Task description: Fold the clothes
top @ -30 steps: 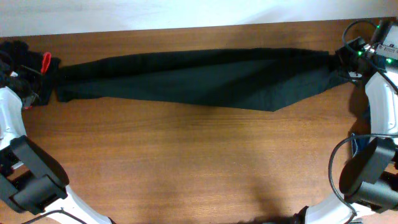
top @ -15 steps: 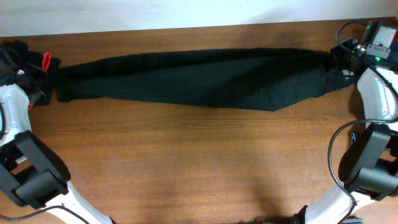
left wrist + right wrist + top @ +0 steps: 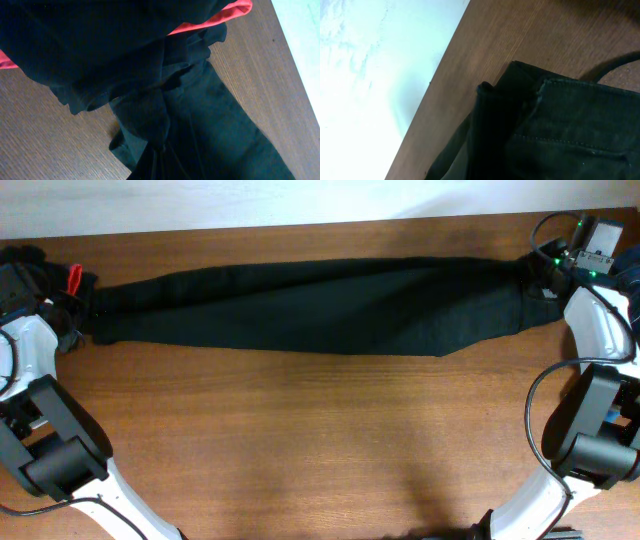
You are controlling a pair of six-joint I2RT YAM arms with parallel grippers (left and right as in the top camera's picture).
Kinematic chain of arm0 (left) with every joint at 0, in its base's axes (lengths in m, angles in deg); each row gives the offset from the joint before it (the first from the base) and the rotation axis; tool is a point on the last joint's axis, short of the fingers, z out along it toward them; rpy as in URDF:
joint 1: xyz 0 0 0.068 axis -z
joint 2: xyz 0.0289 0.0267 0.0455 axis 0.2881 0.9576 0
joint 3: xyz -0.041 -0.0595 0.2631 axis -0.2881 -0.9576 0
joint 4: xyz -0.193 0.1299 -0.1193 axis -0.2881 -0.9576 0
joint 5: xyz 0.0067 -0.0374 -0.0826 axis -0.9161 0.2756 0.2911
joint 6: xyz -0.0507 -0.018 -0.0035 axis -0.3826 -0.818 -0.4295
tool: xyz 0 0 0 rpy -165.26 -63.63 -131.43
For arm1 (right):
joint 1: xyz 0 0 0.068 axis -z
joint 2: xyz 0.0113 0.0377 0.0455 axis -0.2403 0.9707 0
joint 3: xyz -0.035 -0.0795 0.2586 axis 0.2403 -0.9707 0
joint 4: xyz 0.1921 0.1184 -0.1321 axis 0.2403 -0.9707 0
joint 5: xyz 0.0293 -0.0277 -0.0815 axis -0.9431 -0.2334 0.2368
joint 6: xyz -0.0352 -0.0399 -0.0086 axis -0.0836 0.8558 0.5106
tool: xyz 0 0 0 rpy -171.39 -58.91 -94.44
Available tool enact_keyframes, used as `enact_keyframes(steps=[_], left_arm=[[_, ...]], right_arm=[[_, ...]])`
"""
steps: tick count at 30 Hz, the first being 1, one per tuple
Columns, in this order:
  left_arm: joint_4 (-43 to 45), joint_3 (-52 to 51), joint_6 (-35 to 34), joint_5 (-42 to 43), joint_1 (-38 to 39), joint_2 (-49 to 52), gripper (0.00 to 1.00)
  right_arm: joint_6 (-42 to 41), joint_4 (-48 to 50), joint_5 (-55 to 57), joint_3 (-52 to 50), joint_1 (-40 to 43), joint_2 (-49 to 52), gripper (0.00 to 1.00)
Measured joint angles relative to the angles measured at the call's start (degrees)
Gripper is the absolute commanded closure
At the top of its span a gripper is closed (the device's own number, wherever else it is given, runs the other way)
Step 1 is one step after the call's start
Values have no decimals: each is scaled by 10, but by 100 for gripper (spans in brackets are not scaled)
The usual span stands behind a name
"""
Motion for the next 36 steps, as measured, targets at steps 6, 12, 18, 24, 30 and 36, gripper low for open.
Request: enact_keyframes(steps=[6,12,18,24,30,36], left_arm=[[15,0,0,2,3,0,95],[97,2,4,33,3,0,73],[129,9,3,52,2,0,51],[146,9,28,63,22,0,52],[121,19,85,75,56,0,57],[-25,106,137,79,97,1,81]], right_arm=[[-1,34,0,0,-2,11,93],[2,86,7,0,-2,16,70],[3,85,20,1,-1,17,1],[3,95,24,1,-1,17,1],[28,124,13,1,-1,17,1],[13,108,15,2,-1,17,1]])
